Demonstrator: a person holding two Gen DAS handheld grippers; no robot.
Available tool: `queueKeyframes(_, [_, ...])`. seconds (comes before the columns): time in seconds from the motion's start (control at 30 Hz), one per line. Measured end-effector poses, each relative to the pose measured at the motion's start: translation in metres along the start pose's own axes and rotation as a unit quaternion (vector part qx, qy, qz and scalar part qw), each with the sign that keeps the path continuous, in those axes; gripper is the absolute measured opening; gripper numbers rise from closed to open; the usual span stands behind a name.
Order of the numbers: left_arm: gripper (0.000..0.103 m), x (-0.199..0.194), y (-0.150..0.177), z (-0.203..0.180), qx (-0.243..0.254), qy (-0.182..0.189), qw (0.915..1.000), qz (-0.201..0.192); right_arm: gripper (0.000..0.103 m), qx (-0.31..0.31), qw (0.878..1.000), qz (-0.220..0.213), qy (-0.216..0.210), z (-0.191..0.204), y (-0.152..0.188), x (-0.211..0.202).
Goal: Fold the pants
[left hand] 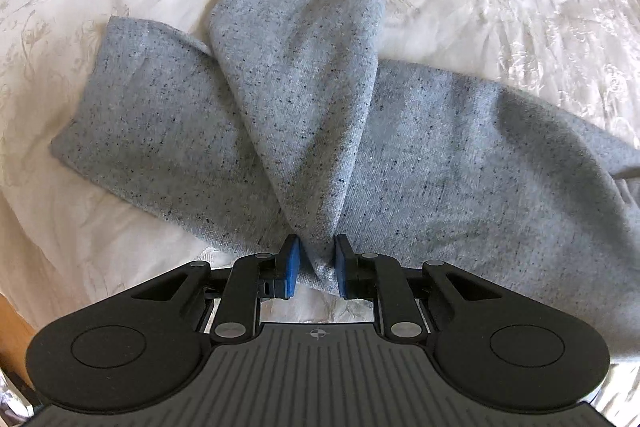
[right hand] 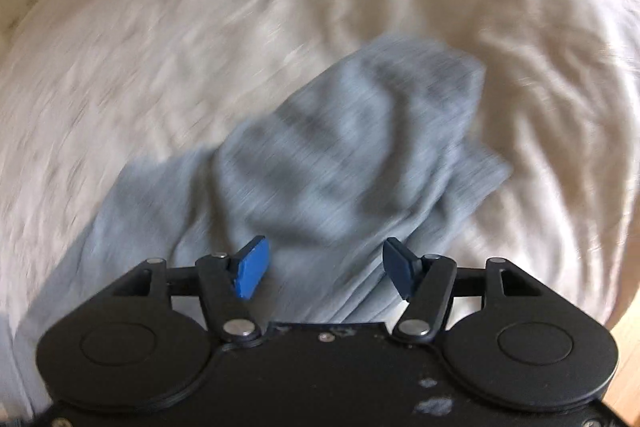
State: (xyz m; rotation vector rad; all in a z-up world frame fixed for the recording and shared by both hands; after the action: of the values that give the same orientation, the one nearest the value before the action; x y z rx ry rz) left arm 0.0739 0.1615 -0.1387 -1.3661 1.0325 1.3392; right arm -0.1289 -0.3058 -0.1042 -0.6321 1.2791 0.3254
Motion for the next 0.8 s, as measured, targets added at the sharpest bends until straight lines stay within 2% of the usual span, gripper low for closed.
queueKeyframes(0.1, [0.018, 0.002, -0.001, 0.000, -0.003, -0.001, 1.0000, 0.000, 0.073, 0.045, 0.999, -0.011, 0.007, -0.029, -0.022, 0.004])
queueKeyframes(0.23, [0.018, 0.003, 0.000, 0.003, -0.011, 0.002, 0.9999, 0.001, 0.072, 0.080, 0.997, -0.011, 0.010, -0.049, -0.039, 0.008])
queueKeyframes(0.27, [0.017, 0.001, -0.001, 0.002, -0.014, 0.006, 0.9999, 0.000, 0.062, 0.081, 0.997, -0.007, 0.004, -0.050, -0.042, 0.009])
queueKeyframes(0.3, [0.016, -0.002, -0.002, 0.002, -0.017, 0.013, 0.9998, -0.003, 0.030, 0.077, 0.997, -0.002, -0.007, -0.049, -0.047, 0.010])
queueKeyframes(0.33, [0.015, -0.007, -0.005, 0.001, -0.020, 0.020, 0.9996, -0.008, 0.011, 0.072, 0.997, 0.006, -0.015, -0.045, -0.054, 0.013])
queueKeyframes(0.37, [0.014, -0.014, -0.009, 0.000, -0.023, 0.026, 0.9993, -0.014, 0.007, 0.064, 0.998, 0.012, -0.020, -0.039, -0.061, 0.012])
queueKeyframes(0.47, [0.010, -0.039, -0.029, -0.003, -0.031, 0.054, 0.9974, -0.038, 0.006, 0.023, 0.999, -0.007, -0.047, -0.015, -0.076, -0.012])
queueKeyframes(0.57, [0.010, -0.069, -0.065, -0.009, -0.038, 0.080, 0.9937, -0.069, 0.006, 0.002, 0.996, -0.026, -0.085, 0.012, -0.104, -0.031])
queueKeyframes(0.7, [0.010, -0.119, -0.120, -0.019, -0.039, 0.094, 0.9851, -0.138, 0.006, 0.018, 0.988, -0.055, -0.140, 0.036, -0.148, -0.054])
queueKeyframes(0.8, [0.010, -0.158, -0.135, -0.020, -0.040, 0.124, 0.9745, -0.183, 0.006, 0.037, 0.981, -0.077, -0.173, 0.040, -0.162, -0.067])
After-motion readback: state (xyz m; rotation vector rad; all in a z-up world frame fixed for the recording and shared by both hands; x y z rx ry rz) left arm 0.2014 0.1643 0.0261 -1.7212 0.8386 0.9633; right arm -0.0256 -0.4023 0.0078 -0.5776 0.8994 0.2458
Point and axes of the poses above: each gripper's, at about its wrist camera, not at the fingertips, and x roughly the way its jaws point, z to its left, y to its underside, the point moved 6 cm from there along x, roughly the way its jaws point, and after that the axes turned 11 degrees about z, right-handed, at the moved point
